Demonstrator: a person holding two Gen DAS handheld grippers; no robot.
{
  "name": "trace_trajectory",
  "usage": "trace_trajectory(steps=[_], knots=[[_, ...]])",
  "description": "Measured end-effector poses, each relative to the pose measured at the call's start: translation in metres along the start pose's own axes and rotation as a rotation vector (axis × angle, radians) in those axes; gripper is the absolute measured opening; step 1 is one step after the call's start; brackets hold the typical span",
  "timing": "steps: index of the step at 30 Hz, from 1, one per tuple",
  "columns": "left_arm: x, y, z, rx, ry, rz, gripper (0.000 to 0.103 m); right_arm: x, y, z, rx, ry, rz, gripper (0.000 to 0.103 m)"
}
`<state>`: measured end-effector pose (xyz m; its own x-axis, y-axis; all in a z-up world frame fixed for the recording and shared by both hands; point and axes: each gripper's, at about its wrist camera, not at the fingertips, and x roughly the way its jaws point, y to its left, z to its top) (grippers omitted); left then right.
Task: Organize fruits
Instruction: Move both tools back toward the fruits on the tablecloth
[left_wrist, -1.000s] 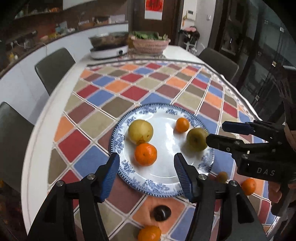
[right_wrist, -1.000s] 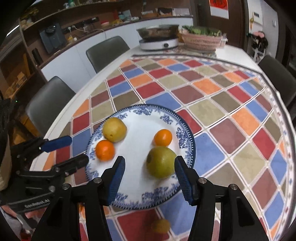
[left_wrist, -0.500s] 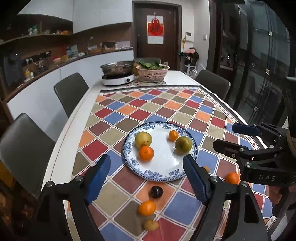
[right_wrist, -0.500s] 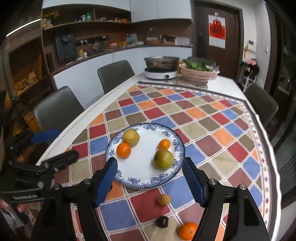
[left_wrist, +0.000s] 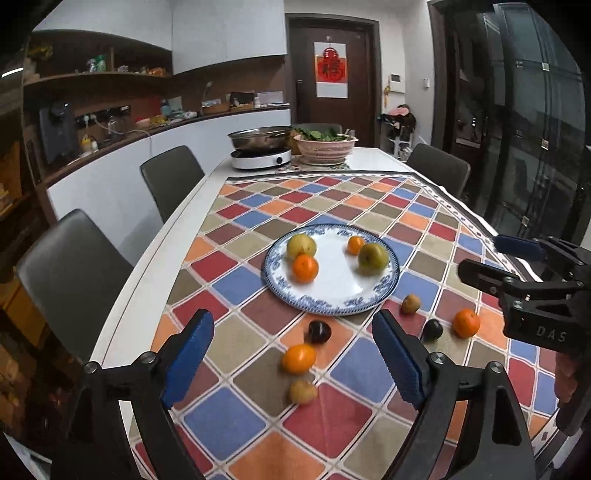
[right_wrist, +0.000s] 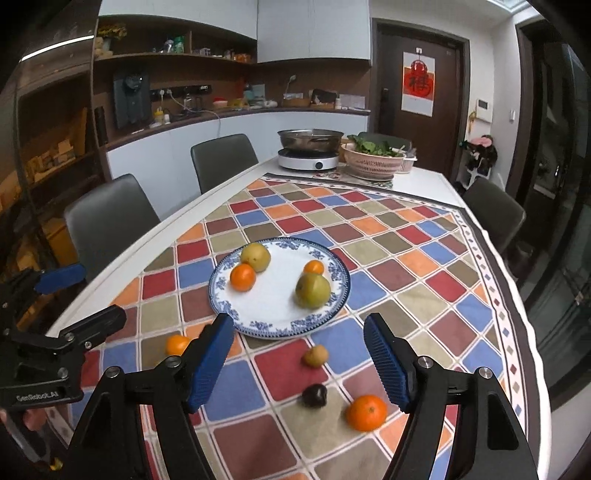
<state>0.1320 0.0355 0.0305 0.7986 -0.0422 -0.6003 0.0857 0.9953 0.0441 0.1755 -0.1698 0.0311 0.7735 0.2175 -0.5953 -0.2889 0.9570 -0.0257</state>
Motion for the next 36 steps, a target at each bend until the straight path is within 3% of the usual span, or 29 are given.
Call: trace_trajectory(steps=[8,17,29,36], knots=[[-0.004,0.0,-0.028,-0.006,-0.025,0.068,0.088,-0.005,0.008,-0.033,-0.033,0.006,-0.064,0.073],[0.003,-0.002,-0.056,0.029,0.003,0.106,0.088,-0.005,0.011,-0.057,-0.056,0.008,-0.108,0.073],[0.027,-0.003,-0.072,0.056,0.065,0.091,0.088,0.013,0.014,-0.073,-0.102,0.028,-0.14,0.072],[0.047,-0.006,-0.074,0.073,0.112,0.077,0.078,0.036,0.01,-0.078,-0.104,0.089,-0.129,0.06]])
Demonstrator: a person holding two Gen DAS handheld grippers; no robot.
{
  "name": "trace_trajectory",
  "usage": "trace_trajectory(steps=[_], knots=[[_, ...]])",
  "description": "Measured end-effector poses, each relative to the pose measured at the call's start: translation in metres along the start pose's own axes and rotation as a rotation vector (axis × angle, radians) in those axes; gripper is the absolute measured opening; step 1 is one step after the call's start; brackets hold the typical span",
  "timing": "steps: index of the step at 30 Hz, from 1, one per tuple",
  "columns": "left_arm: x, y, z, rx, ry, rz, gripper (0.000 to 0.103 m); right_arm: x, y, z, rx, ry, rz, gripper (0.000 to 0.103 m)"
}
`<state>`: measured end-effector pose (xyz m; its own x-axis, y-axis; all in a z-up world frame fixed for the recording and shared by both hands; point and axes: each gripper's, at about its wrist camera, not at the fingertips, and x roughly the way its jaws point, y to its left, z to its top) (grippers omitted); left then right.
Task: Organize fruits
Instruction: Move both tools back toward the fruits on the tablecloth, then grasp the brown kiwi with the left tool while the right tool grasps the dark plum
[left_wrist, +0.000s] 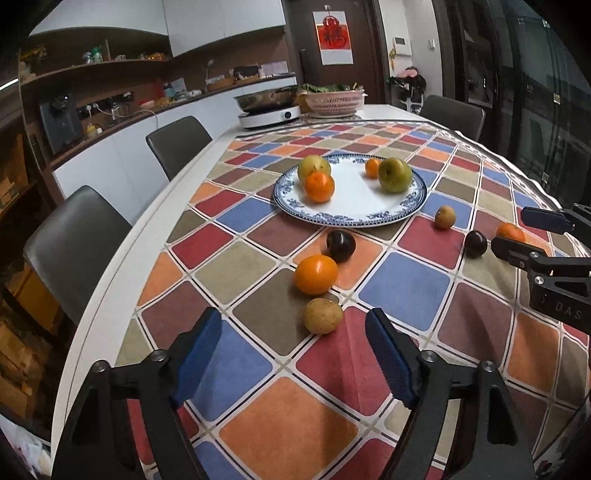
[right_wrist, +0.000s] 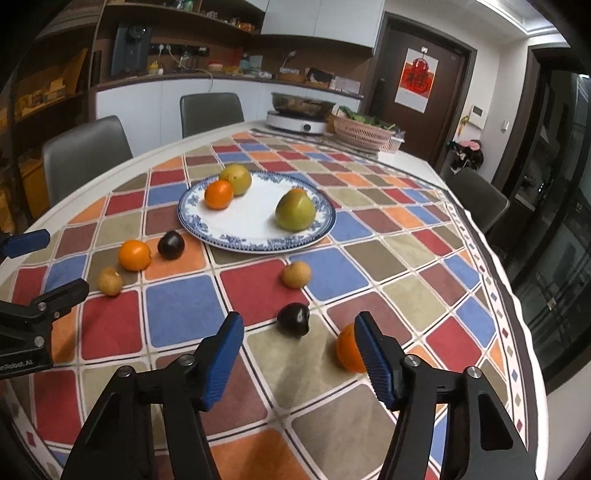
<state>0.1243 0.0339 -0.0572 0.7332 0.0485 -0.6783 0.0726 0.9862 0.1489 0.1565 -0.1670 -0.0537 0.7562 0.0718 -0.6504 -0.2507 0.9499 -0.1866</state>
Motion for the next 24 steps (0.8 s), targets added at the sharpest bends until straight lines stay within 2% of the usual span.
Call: trace_trajectory(steps=[2,5,11,24], knots=[[0.005,-0.001,0.001,0.005,0.012,-0.008,0.072,0.005,0.0,0.0,-0.006,0.014,0.004,0.054],[0.013,-0.001,0.001,0.008,0.036,-0.032,0.061,0.013,0.001,-0.001,-0.014,0.033,0.009,0.053],[0.027,-0.002,0.001,-0.001,0.086,-0.093,0.048,0.024,0.003,0.0,-0.017,0.056,0.033,0.046],[0.041,-0.004,0.004,-0.01,0.127,-0.138,0.031,0.049,0.002,0.0,-0.033,0.114,0.045,0.032]])
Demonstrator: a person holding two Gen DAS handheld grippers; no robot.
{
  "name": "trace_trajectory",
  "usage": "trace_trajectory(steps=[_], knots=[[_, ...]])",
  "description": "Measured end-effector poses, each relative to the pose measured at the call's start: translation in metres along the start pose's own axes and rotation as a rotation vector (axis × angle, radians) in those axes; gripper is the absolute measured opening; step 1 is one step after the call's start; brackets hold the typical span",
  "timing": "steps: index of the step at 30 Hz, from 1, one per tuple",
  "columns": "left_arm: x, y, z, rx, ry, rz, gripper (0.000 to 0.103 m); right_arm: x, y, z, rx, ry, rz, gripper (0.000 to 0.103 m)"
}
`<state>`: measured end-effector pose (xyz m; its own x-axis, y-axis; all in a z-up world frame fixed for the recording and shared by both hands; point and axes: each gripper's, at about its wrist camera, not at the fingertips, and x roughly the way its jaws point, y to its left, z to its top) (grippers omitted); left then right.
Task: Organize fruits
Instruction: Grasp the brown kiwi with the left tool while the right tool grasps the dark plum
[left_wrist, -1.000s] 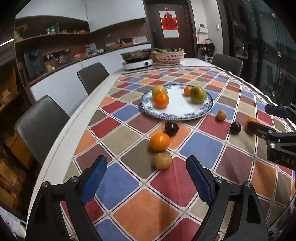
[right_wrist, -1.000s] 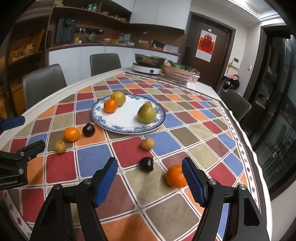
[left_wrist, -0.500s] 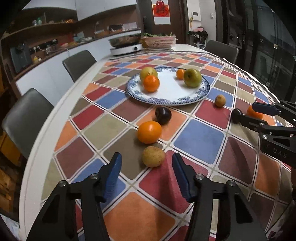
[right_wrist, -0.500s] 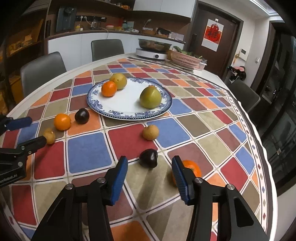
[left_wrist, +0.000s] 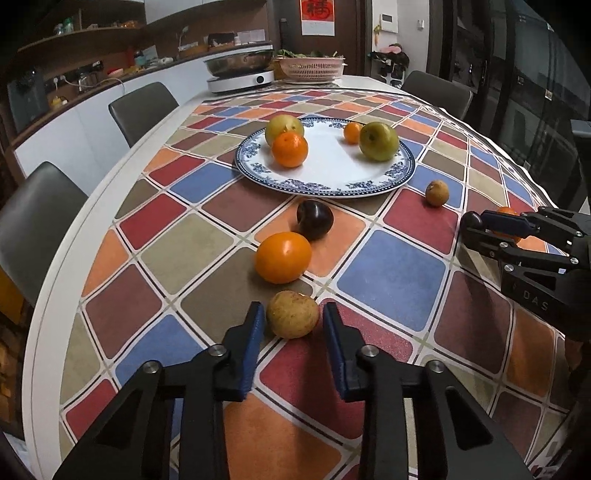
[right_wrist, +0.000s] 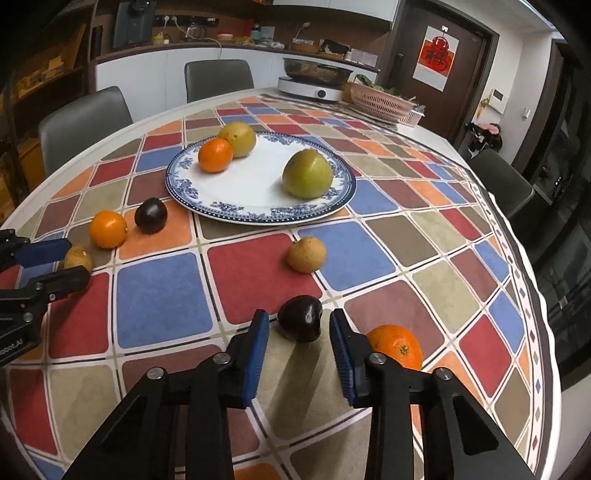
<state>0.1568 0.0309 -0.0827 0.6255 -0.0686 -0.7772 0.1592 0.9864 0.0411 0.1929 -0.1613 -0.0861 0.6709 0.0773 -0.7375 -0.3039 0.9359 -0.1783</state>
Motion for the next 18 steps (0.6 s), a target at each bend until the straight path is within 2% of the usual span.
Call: trace_trajectory(steps=[5,10,18], knots=[[0.0,0.0,0.0,0.002,-0.001,-0.001,0.03,0.005,0.0,-0.001,-0.006,0.018,0.0,0.026],[-0.004,-0.002,0.001,0.01,-0.016,0.0,0.03,0.003,-0.001,-0.001,0.002,0.017,0.012,0.026],[-0.021,-0.007,0.007,0.018,-0.059,-0.011,0.03,-0.018,-0.003,0.004,0.048,-0.041,0.083,0.025]])
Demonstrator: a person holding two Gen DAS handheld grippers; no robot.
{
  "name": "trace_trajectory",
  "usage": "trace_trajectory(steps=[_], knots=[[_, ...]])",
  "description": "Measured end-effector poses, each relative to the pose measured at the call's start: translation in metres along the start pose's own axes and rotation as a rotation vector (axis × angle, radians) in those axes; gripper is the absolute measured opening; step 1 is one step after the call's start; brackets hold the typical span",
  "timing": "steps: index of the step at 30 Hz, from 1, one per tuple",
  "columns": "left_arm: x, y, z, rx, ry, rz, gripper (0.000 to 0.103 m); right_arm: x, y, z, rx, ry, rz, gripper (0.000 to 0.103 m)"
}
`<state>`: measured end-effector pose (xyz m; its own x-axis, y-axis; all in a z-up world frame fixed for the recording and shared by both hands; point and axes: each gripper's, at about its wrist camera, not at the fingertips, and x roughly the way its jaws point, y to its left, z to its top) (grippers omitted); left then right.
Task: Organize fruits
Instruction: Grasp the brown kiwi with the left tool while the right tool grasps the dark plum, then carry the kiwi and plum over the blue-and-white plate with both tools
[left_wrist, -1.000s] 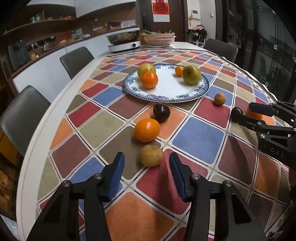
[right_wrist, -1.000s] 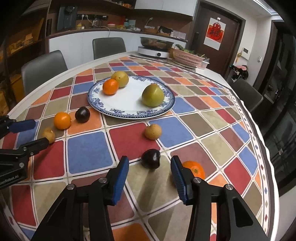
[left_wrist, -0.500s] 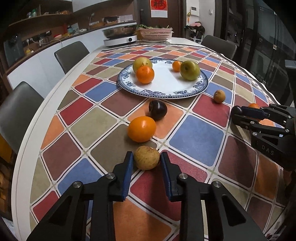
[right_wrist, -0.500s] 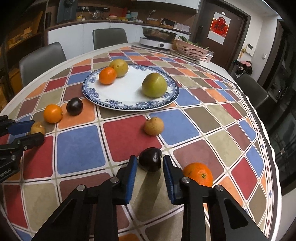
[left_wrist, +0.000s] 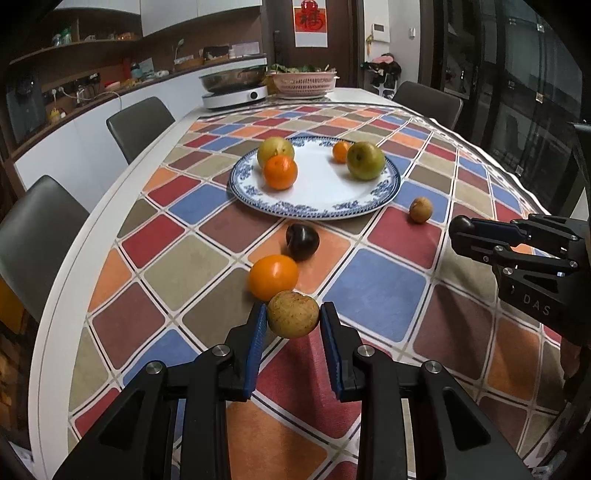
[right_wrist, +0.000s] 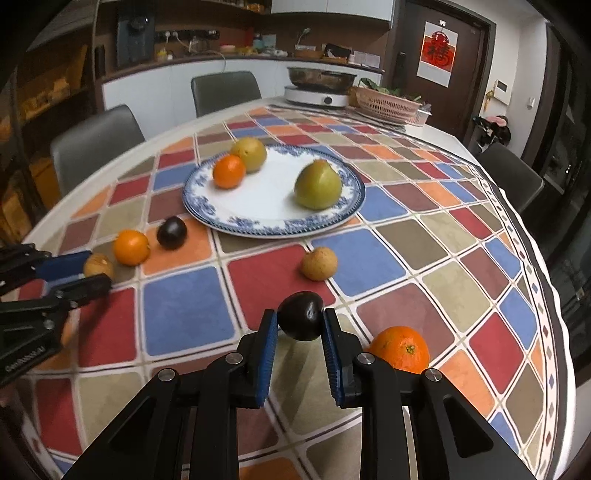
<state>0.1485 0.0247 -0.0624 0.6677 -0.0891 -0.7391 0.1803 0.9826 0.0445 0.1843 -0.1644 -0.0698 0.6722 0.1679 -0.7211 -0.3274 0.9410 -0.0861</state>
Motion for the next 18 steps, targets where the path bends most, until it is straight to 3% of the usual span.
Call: trace_trajectory(steps=[18], knots=[[-0.039,-0.008,0.025,0.023,-0.113,-0.051,0.03,-0.045,0.006,0.02,0.016,-0.101,0.123,0.026]])
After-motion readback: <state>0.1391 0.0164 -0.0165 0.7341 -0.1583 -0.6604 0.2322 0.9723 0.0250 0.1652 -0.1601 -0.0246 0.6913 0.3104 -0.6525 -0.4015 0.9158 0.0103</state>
